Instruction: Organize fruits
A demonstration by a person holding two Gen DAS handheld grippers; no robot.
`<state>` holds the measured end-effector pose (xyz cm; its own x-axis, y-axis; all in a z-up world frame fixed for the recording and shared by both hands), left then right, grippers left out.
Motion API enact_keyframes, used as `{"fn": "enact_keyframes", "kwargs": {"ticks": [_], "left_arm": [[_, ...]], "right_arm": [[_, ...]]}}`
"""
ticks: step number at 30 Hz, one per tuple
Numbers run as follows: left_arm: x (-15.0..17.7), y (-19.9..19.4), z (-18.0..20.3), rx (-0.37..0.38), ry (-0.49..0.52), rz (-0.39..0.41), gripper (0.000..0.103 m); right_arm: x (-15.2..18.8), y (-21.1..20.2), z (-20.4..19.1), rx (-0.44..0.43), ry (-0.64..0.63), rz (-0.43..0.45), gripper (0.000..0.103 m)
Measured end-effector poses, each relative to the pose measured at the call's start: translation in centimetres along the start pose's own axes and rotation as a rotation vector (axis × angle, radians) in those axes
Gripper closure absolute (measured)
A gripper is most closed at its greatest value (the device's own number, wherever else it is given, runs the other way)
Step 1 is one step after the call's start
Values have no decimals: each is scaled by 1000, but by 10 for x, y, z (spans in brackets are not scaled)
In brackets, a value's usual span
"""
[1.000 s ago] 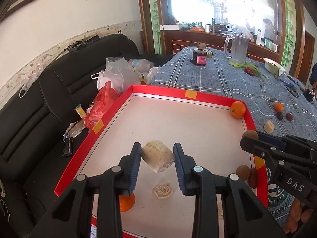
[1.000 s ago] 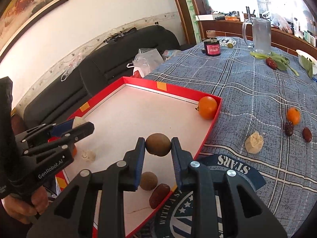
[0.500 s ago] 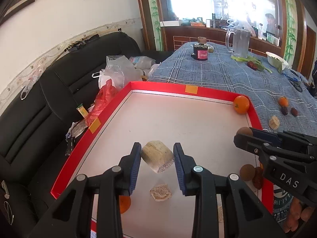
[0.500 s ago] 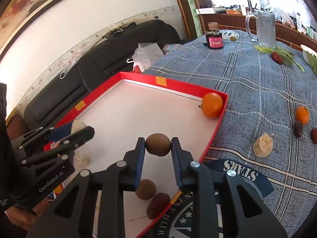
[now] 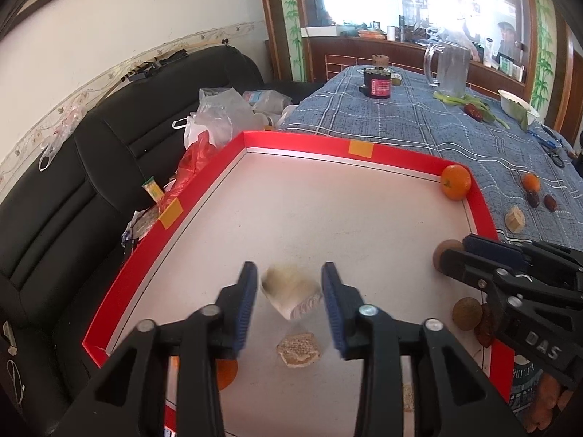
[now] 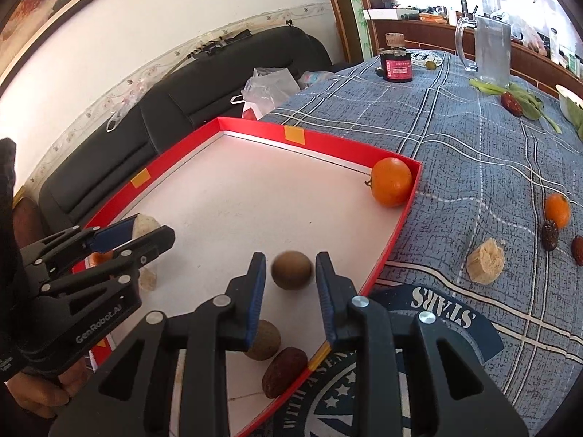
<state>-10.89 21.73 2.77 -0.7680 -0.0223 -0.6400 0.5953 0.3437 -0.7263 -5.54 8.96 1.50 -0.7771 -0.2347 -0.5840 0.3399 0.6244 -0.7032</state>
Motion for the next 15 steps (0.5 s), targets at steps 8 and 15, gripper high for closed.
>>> {"fn": "enact_keyframes", "kwargs": {"ticks": [8, 15], "left_arm": [[-22, -19, 28, 1, 40, 28, 49], [-64, -78, 124, 176, 149, 193, 43]], "right_arm": [[4, -75, 30, -10, 89, 123, 54], [38, -215, 110, 266, 181, 386, 40]]}}
Point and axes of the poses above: each gripper's, at about its wrist camera, not at the fingertips, and y roughly the way its jaws point, z to its right, x to its underside, the point moved 2 cm from there along y, roughly the way its jaws point, and after that the axes turned 11 degrees about y, right-handed, at the moved point
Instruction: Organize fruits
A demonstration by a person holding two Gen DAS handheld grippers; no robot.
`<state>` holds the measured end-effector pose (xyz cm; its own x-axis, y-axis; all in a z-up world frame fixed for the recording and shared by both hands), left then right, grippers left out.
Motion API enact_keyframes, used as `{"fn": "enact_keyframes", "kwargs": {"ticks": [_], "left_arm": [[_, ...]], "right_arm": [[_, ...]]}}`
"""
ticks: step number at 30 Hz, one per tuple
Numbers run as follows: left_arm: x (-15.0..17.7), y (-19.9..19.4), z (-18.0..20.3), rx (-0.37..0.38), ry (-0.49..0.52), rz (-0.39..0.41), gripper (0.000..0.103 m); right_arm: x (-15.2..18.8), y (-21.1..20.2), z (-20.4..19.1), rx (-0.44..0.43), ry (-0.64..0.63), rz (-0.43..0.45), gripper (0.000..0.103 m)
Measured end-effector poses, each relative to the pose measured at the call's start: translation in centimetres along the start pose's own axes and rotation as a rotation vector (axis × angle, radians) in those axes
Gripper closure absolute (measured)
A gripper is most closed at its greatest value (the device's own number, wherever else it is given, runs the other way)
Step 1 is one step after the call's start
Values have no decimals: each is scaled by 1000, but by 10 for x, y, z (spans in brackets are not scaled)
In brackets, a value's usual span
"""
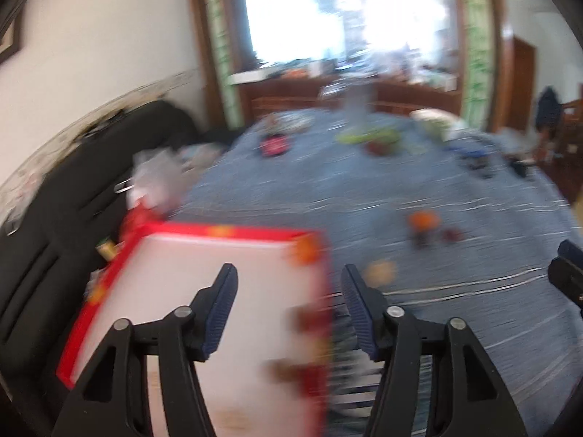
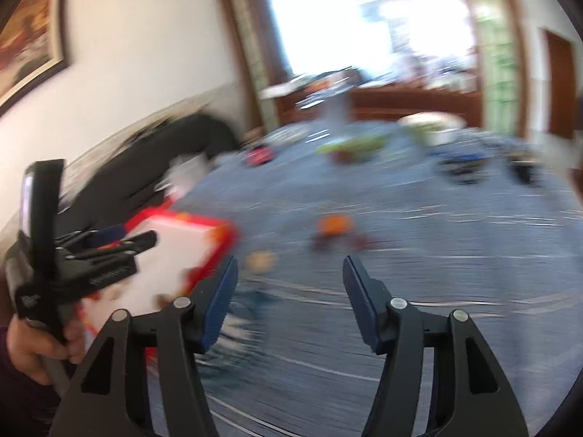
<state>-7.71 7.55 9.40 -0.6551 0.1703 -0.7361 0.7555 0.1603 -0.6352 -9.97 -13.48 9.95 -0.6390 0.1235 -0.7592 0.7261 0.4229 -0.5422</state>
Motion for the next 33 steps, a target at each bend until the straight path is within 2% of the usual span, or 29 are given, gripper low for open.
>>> {"fn": "enact_keyframes", "kwargs": {"ticks": [4, 7, 12, 19, 24, 28, 33], "left_arm": [[-14, -17, 70, 134, 102, 25, 43], [-14, -29, 105, 170, 167, 21, 43], [-16, -38, 138, 154, 236, 2, 43], [-20, -52, 180, 137, 292, -2, 42], [-21, -51, 203, 141, 305, -38, 42], [-22, -51, 218, 121, 330, -44, 42], [-25, -46, 231, 104, 347, -58, 42]], "right_arm": [[-3, -48, 62, 79, 116, 74, 39], [-1, -71, 96, 117, 169, 106, 38], [7, -93, 140, 160, 232, 124, 38], [15, -100, 192, 134, 346, 137, 38], [19, -93, 225, 126, 438, 122, 38], [19, -84, 239, 104, 492, 112, 37], [17, -78, 240, 75, 498, 112, 37]]}}
Point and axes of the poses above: each gripper's, at about its wrist camera, not at the fingertips, and y roughly the way its jaws point, z to its right, x to its underside, the point moved 2 cm from there along y, roughly the way its jaws point, and after that the axes turned 11 degrees about y, right-handed, at the moved point
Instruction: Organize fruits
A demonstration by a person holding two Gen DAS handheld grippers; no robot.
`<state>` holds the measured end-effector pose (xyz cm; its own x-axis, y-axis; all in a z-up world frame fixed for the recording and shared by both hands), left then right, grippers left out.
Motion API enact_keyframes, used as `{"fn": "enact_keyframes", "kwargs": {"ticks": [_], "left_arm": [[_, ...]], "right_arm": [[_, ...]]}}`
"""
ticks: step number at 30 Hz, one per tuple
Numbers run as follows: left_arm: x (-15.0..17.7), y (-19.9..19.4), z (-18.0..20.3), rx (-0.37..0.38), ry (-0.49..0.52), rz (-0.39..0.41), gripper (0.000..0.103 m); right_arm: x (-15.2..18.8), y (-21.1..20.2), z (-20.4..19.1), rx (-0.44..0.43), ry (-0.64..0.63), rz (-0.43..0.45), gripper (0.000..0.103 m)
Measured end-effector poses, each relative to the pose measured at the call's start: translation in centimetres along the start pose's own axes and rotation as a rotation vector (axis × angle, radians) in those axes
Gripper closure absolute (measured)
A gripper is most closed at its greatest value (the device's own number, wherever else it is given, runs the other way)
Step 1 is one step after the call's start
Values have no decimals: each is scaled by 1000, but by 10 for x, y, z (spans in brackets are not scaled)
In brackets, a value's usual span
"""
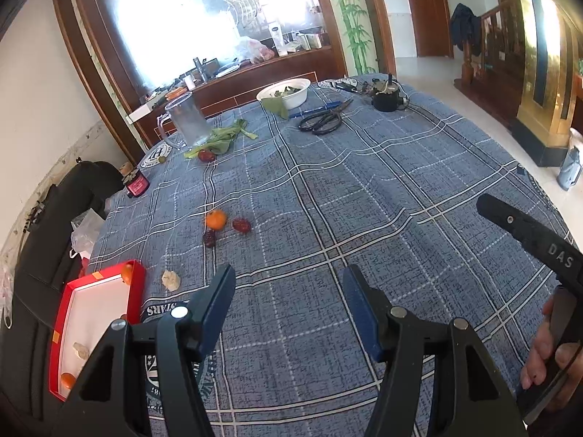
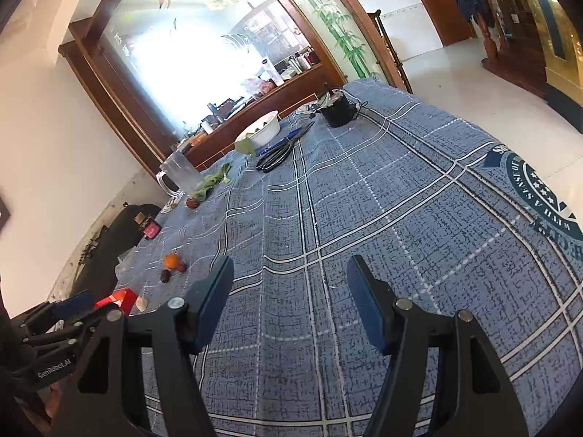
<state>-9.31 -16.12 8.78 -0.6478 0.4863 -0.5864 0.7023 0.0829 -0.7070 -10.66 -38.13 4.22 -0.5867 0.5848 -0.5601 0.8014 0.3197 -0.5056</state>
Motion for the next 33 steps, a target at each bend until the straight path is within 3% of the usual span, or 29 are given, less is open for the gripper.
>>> {"fn": "enact_keyframes", "kwargs": {"ticks": [14, 24, 33], "left_arm": [[-16, 11, 25, -1, 40, -16, 41], [-13, 15, 12, 35, 13, -2, 41], [15, 24, -16, 99, -19, 1, 41]], "right_arm": [[-4, -6, 13, -22, 70, 26, 37], [-5, -11, 14, -20, 73, 47, 36], [-8, -13, 17, 0, 84, 73, 36]]}}
Point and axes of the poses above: each gripper's, at about its wrist camera, not at the fingertips, and y roughly the way its jaws point, z to its right, x to its underside, the point moved 2 cm from there along y, roughly the way its jaws point, and after that the axes turned 11 degrees about y, right-handed, at the moved point
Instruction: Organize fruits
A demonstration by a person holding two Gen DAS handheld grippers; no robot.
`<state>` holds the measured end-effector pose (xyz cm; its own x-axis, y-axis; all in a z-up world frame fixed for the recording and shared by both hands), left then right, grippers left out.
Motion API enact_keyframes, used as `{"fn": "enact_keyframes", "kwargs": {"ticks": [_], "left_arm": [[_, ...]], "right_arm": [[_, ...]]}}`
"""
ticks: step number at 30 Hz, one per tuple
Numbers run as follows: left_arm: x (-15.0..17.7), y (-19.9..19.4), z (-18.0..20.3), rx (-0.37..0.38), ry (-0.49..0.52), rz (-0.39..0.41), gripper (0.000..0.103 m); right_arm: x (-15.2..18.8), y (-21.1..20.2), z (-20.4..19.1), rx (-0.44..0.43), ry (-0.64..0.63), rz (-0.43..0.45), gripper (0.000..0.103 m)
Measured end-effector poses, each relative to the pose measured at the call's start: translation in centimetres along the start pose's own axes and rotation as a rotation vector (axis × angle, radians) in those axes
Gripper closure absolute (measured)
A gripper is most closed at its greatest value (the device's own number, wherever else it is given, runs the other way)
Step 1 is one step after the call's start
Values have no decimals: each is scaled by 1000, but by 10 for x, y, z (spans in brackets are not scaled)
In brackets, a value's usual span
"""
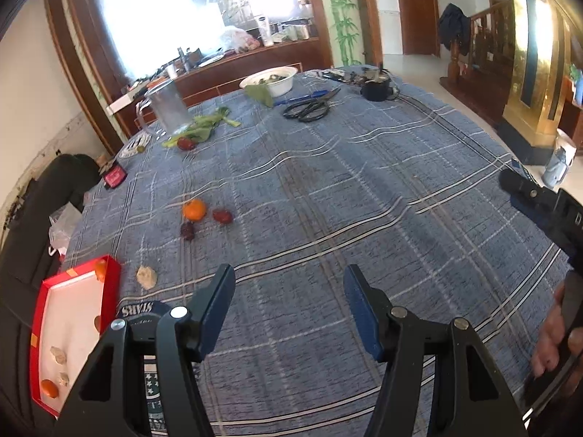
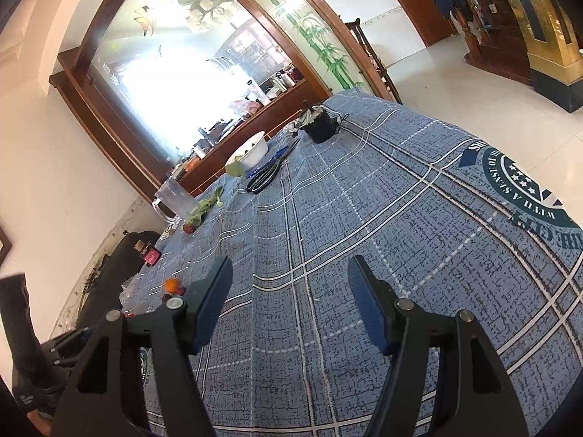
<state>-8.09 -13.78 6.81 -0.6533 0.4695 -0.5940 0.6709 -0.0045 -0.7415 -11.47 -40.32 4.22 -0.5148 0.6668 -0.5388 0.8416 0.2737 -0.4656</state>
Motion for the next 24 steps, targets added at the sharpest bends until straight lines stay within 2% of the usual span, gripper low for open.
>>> {"fn": "enact_keyframes", "kwargs": {"ticks": [10, 19, 24], "left_arm": [[40, -9, -72, -62, -128, 14, 41], [73, -37, -98, -112, -160, 51, 37], [77, -46, -122, -130, -214, 76, 37]], "right_arm": [[-5, 1, 7, 56, 37, 19, 36], [-6, 2, 9, 79, 47, 12, 36], [-6, -3, 13, 86, 63, 27, 36]]}}
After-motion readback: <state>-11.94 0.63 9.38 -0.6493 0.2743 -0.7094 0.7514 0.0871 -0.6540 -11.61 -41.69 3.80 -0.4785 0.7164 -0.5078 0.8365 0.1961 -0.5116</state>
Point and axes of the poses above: each gripper's, at about its wrist camera, not at the fingertips, and y roughly the way its jaws point, z to its right, x to its underside, the point moved 2 cm from there along y, roughly the way its jaws point, and after that the axes turned 11 degrees about y, right-handed, at the moved point
